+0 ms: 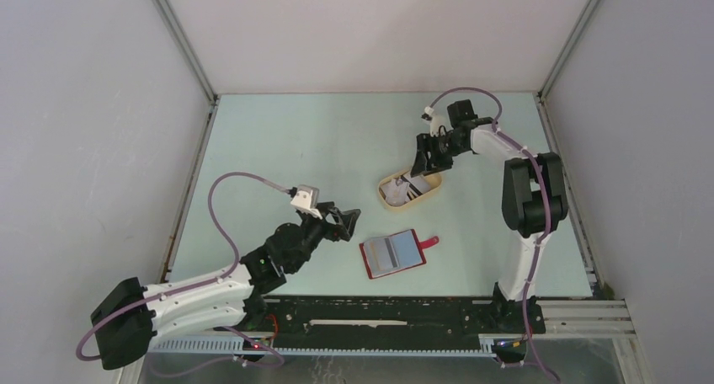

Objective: Put the credit cards into the card holder
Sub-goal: Pick up the credit card from the storage box.

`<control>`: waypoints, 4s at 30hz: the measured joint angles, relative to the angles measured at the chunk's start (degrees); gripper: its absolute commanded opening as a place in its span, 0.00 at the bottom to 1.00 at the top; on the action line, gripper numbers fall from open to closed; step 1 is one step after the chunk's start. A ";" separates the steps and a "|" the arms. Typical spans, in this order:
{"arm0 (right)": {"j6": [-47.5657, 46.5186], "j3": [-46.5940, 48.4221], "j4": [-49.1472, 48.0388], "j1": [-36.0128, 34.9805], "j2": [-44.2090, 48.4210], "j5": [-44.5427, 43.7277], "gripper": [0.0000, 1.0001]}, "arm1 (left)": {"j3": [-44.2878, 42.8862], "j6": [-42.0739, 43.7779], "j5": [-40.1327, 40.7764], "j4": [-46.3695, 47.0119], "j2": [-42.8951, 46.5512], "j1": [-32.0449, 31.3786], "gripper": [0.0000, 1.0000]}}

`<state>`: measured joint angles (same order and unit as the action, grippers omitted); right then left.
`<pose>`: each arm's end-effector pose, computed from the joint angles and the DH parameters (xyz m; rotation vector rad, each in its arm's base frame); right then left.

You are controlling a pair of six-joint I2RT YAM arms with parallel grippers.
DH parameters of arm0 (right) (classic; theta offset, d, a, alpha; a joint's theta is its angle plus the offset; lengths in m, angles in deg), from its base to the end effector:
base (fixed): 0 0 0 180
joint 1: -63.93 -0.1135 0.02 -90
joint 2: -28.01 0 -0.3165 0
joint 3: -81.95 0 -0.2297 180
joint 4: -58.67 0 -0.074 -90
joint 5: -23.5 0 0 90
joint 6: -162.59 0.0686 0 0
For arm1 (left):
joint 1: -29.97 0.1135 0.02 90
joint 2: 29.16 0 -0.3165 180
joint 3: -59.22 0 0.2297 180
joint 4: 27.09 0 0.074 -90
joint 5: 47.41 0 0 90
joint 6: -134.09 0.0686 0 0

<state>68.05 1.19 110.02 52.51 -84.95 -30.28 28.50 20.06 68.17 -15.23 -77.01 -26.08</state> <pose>0.4048 0.1231 0.2332 -0.5499 2.5616 0.8877 0.1153 -0.1182 0.2680 0.1278 1.6952 -0.6874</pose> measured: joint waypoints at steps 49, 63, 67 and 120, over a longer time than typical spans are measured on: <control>-0.87 1.81 1.70 -2.93 -4.37 -7.63 0.60 | 3.48 -1.88 1.27 5.33 1.05 0.11 0.85; -4.28 2.89 3.06 -2.91 -5.77 -10.14 0.42 | 3.48 -2.03 1.29 5.33 1.05 0.11 0.86; -4.33 2.97 3.04 -2.49 -5.77 -9.51 0.37 | 3.48 -2.03 1.29 5.33 1.07 0.11 0.86; -4.04 -1.14 1.62 6.43 2.93 13.38 0.00 | 3.48 -1.84 -0.70 6.40 1.03 0.26 1.00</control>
<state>64.01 0.05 111.64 58.93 -82.03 -16.90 31.98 18.22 67.47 -8.83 -75.99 -25.82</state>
